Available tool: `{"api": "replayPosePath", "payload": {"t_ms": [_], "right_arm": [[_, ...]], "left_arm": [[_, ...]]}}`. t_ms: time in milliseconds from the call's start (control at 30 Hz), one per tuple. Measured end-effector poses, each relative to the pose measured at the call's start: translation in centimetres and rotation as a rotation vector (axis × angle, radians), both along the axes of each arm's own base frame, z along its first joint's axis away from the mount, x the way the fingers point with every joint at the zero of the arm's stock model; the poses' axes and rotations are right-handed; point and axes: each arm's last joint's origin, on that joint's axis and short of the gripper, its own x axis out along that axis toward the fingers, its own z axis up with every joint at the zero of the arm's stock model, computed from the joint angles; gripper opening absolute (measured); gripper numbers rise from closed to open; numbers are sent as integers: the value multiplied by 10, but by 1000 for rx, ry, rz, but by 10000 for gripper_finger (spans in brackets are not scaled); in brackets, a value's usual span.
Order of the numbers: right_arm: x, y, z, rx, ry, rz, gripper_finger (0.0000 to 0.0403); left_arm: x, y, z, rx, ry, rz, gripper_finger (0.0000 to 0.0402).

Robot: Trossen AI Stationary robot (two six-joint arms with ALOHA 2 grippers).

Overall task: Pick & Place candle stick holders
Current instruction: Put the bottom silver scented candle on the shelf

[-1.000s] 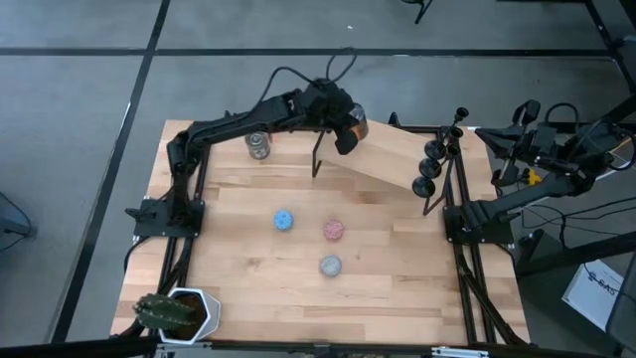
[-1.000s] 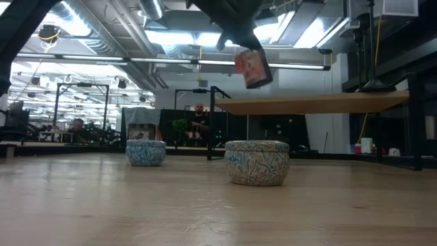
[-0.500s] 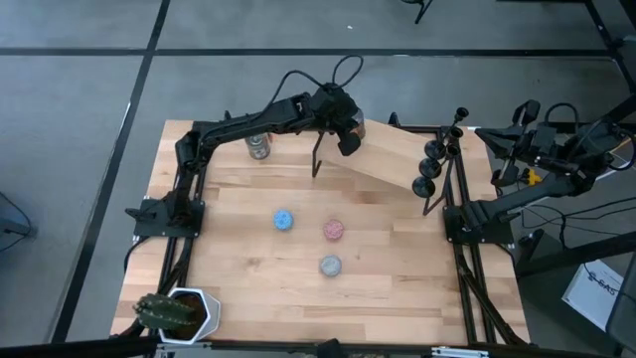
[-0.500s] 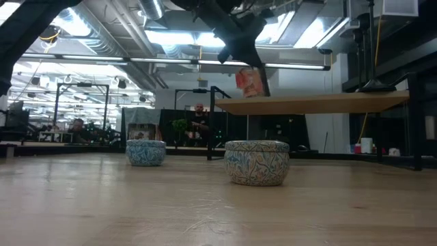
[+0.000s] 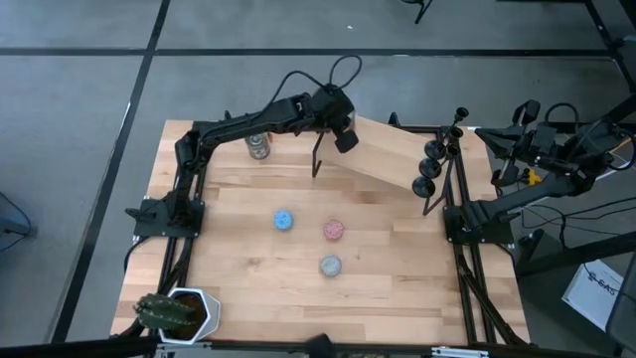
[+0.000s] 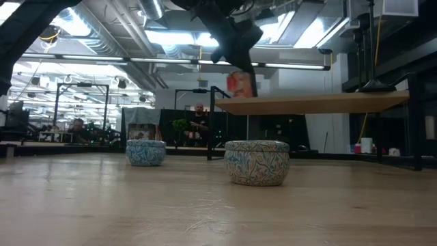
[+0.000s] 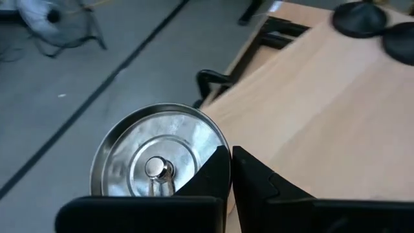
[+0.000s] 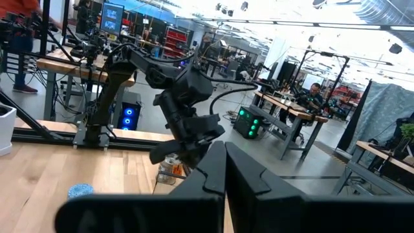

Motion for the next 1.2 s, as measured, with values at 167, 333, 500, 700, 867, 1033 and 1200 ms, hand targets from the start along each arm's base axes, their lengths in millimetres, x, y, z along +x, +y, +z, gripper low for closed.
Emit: {"api": "replayPosePath", "payload": {"t_ms": [167,333,500,700,867,1033,1200], "right_arm": [[0,0,0,0,0,0,5],[0,0,0,0,0,0,5],[0,0,0,0,0,0,5],[0,0,0,0,0,0,5],[0,0,0,0,0,0,5],[0,0,0,0,0,0,5],[0,0,0,0,0,0,5]], "left_arm": [[-2,4,0,14,4,27,15],[-3,8,1,3,-12,16,13],[-3,8,1,10,-14,24,21],[-3,8,3,14,-23,24,54],[-3,8,3,8,-26,28,80],[-2,-6,13,1,-68,-33,87],[-9,-37,45,81,-115,-123,80]]}}
